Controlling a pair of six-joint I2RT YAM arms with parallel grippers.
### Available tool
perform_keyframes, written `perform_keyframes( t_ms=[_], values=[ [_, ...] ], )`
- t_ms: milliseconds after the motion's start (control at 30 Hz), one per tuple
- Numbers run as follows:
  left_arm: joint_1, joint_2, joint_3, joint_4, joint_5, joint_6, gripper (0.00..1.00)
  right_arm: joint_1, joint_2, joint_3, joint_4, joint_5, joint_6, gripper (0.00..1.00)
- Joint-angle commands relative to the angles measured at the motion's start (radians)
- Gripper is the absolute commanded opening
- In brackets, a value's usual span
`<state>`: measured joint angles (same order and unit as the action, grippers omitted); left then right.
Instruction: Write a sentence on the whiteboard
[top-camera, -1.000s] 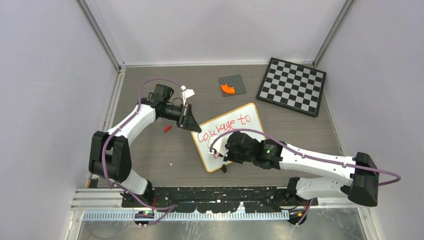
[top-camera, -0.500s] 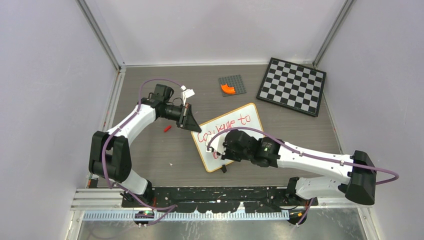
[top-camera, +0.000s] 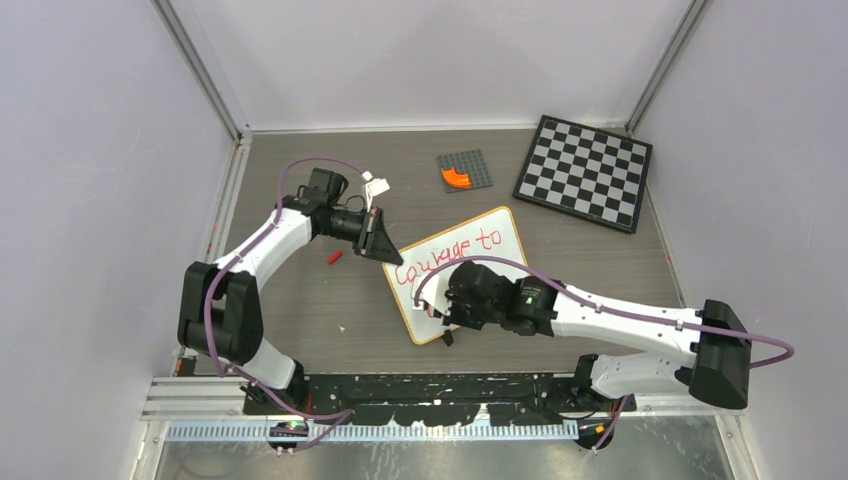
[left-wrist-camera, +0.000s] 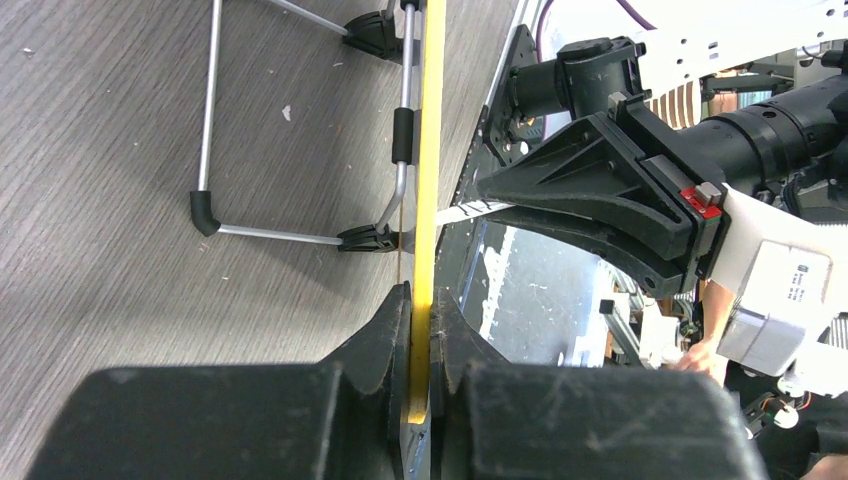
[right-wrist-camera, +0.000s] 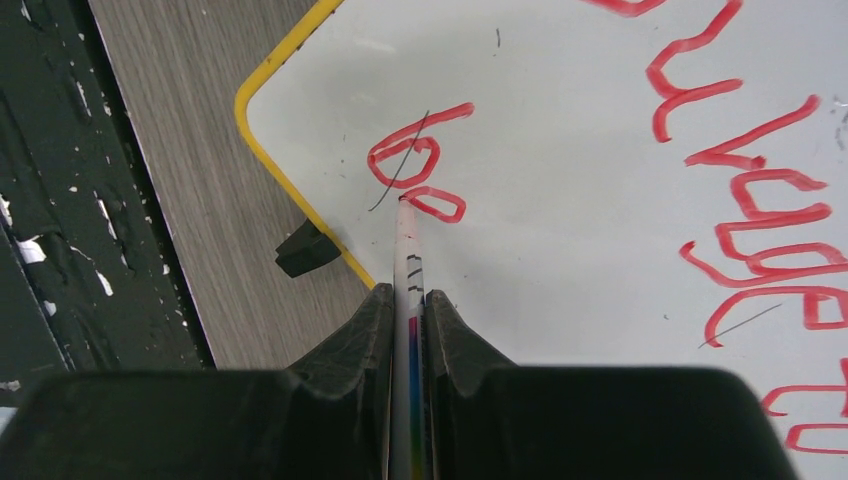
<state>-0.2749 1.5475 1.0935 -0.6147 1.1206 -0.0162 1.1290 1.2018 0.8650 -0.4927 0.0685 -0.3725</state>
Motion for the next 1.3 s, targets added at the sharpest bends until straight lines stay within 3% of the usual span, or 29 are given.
perform_keyframes(
  t_ms=[0, 700, 1267],
  values=[
    [0.000, 0.035, 0.001, -0.013, -0.113, -0.014, 0.00, -0.005, -0.028, -0.025, 0.004, 0.011, 0.002, 0.00],
    [0.000, 0.025, -0.003, -0.015, -0.114, -0.014, 0.00, -0.066, -0.194, -0.002, -0.071, 0.014, 0.024, 0.00],
    [0.000, 0.028, -0.003, -0.006, -0.110, -0.020, 0.00, -0.091, -0.161, -0.011, 0.039, 0.087, 0.032, 0.00]
  ],
)
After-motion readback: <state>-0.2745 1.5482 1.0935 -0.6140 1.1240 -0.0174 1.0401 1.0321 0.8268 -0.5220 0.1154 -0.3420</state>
